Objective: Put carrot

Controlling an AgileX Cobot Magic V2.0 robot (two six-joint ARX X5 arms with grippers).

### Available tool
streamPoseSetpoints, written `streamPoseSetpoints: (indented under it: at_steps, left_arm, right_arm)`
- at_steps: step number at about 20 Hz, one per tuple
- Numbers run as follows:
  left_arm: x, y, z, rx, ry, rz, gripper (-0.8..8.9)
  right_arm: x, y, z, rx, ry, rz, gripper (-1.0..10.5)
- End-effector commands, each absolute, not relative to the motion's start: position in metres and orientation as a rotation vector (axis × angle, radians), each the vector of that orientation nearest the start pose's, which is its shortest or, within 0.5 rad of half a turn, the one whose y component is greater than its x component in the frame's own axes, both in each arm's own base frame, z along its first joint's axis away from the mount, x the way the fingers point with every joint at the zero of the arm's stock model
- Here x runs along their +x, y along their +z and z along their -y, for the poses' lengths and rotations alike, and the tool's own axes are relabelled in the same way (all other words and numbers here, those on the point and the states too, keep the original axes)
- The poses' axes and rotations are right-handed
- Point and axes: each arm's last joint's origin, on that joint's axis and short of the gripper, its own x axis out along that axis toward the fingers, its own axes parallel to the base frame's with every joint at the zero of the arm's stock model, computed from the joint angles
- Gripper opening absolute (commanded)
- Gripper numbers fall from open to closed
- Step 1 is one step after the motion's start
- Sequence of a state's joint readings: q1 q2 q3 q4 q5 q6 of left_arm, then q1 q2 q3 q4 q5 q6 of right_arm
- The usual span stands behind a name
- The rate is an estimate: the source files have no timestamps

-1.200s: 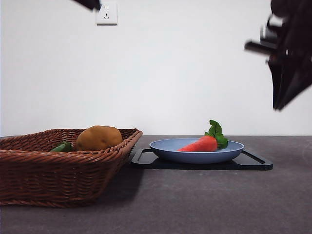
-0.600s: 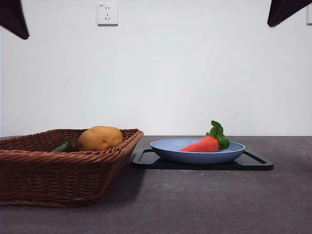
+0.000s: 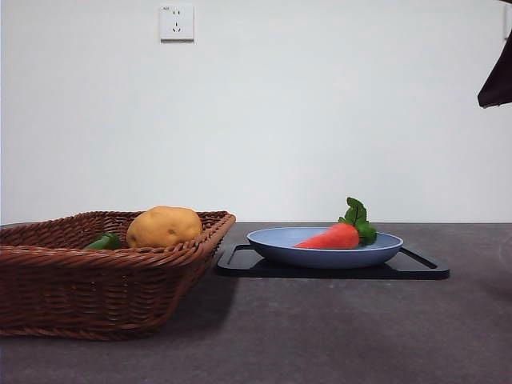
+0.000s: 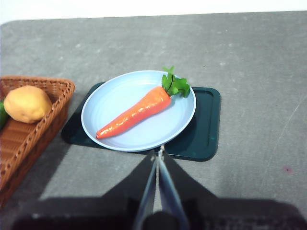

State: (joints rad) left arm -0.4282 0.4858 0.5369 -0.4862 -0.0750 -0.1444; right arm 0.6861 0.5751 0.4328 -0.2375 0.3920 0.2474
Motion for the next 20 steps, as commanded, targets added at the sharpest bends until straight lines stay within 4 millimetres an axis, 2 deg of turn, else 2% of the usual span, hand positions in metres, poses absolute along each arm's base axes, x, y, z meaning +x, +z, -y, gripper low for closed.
streamPoseSetpoints:
  at_steps: [1,7,11,13,16,20]
  left_arm:
    - [0.107,0.262,0.047,-0.045,-0.318,-0.442,0.08]
    - [0.106,0.262,0.047,-0.047,-0.322,-0.437,0.08]
    - [0.078,0.276,0.029,-0.027,-0.291,-0.239,0.08]
    - [0.065,0.275,0.018,-0.06,-0.219,-0.12,0.08]
    - [0.061,0.259,0.007,-0.077,-0.083,0.027,0.08]
    - [0.077,0.218,0.001,-0.075,0.034,-0.019,0.08]
  right_arm:
    - [0.113,0.241,-0.08,0.077,0.248,-0.338,0.2]
    - [0.113,0.241,-0.08,0.078,0.249,-0.336,0.2]
    - [0.113,0.241,-0.08,0.077,0.249,-0.337,0.2]
    - [0.113,0.241,-0.08,0.078,0.249,-0.336,0.2]
    - [0.113,0.241,-0.08,0.077,0.249,-0.337,0.2]
    - [0.113,0.241,-0.08,0.077,0.249,-0.337,0.2]
